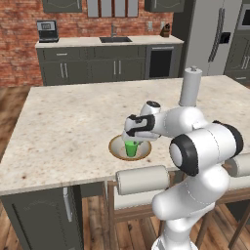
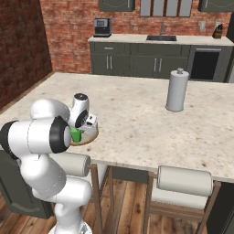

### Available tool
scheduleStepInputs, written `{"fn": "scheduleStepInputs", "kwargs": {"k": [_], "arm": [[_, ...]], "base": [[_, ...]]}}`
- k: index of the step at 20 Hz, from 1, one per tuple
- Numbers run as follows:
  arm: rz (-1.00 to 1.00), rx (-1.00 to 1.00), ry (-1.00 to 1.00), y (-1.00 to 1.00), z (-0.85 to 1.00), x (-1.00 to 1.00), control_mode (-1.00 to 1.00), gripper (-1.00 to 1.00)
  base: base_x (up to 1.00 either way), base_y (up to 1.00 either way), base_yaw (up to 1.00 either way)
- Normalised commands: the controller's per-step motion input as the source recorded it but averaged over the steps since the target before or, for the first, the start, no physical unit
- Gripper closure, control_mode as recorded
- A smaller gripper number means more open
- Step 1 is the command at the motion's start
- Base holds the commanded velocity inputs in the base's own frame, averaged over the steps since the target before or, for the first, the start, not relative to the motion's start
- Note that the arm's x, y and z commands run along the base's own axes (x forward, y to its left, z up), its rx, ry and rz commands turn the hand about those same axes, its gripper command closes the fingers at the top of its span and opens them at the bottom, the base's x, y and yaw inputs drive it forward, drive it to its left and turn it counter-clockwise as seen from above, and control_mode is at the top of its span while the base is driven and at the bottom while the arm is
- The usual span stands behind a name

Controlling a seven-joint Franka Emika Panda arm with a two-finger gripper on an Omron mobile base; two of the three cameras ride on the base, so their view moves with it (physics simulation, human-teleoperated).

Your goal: Place the cup inside the bowl on the dining table and move the bowl to any counter.

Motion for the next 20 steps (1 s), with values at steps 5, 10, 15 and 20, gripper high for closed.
{"fn": "scheduleStepInputs", "kwargs": {"k": [5, 10, 15, 20], "arm": [[0.0, 0.0, 0.0, 0.0, 0.0, 0.0, -1.0, -1.0], [0.0, 0.0, 0.0, 0.0, 0.0, 0.0, -1.0, -1.0], [0.0, 0.0, 0.0, 0.0, 0.0, 0.0, -1.0, -1.0], [0.0, 0.0, 0.0, -0.02, 0.0, 0.0, -1.0, -1.0]], "base": [[0.0, 0.0, 0.0], [0.0, 0.0, 0.0], [0.0, 0.0, 0.0], [0.0, 0.0, 0.0]]}}
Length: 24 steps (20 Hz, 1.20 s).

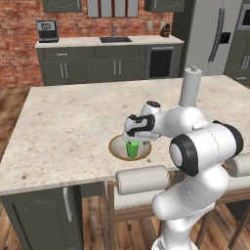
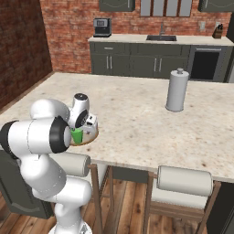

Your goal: Place the cup inside the bowl on the dining table and move the bowl to any counter.

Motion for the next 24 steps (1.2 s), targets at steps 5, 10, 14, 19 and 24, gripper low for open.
{"fn": "scheduleStepInputs", "kwargs": {"k": [5, 10, 14, 19, 24], "arm": [[-0.01, 0.0, 0.0, -0.09, 0.02, 0.0, -1.0, -1.0], [-0.01, 0.0, 0.0, -0.15, 0.12, 0.0, -1.0, -1.0], [0.0, 0.0, 0.0, -0.13, 0.12, 0.01, -1.0, -1.0], [0.0, 0.0, 0.0, 0.0, 0.15, 0.1, -1.0, -1.0], [0.0, 0.02, 0.0, -0.18, 0.12, 0.02, -1.0, -1.0]], "base": [[0.0, 0.0, 0.0], [0.0, 0.0, 0.0], [0.0, 0.0, 0.0], [0.0, 0.0, 0.0], [0.0, 0.0, 0.0]]}}
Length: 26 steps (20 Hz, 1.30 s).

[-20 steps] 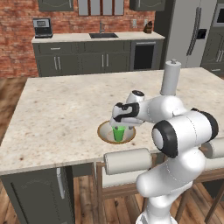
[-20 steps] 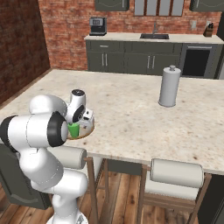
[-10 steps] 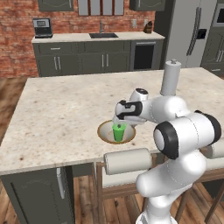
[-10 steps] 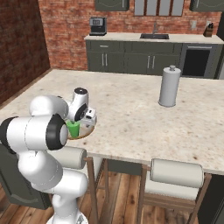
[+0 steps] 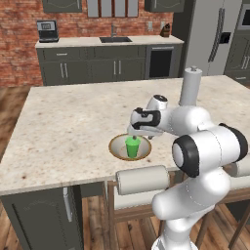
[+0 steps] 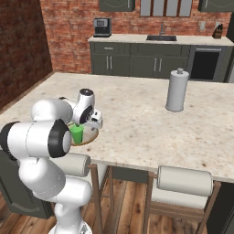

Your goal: Place the cup inside the bowl on the dining table and move the bowl to any counter.

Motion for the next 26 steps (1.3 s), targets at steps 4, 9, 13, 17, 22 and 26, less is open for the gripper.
{"fn": "scheduleStepInputs", "kwargs": {"k": [4, 9, 13, 17, 22, 26], "arm": [[0.0, 0.04, 0.0, -0.39, 0.06, 0.0, -1.0, -1.0], [-0.01, 0.05, 0.0, -0.46, 0.0, 0.0, -1.0, -1.0], [0.0, 0.08, -0.01, -0.38, 0.0, 0.0, -1.0, -1.0], [0.0, 0.04, -0.01, -0.25, 0.0, 0.0, -1.0, -1.0], [0.0, 0.09, 0.0, -0.02, 0.0, 0.0, -1.0, -1.0], [0.0, 0.13, 0.0, 0.0, 0.0, 0.0, -1.0, -1.0]], "base": [[0.0, 0.0, 0.0], [0.0, 0.0, 0.0], [0.0, 0.0, 0.0], [0.0, 0.0, 0.0], [0.0, 0.0, 0.0], [0.0, 0.0, 0.0]]}}
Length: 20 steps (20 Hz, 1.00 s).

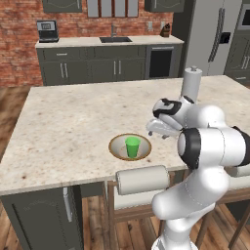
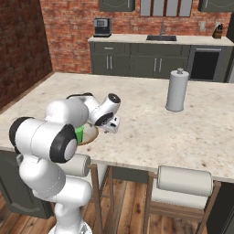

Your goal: Place the cup inside the bowl on the dining table and move the bowl to any counter.

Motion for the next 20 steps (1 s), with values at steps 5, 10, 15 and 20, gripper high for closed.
{"fn": "scheduleStepInputs", "kwargs": {"k": [5, 10, 15, 20], "arm": [[0.01, 0.17, -0.01, 0.0, 0.0, 0.0, -1.0, -1.0], [0.0, 0.11, 0.0, 0.0, 0.0, 0.0, -1.0, -1.0], [0.0, 0.01, 0.0, 0.0, -0.03, 0.0, -1.0, -1.0], [0.0, 0.0, 0.01, 0.0, -0.18, 0.0, -1.0, -1.0]], "base": [[0.0, 0.0, 0.0], [0.0, 0.0, 0.0], [0.0, 0.0, 0.0], [0.0, 0.0, 0.0]]}}
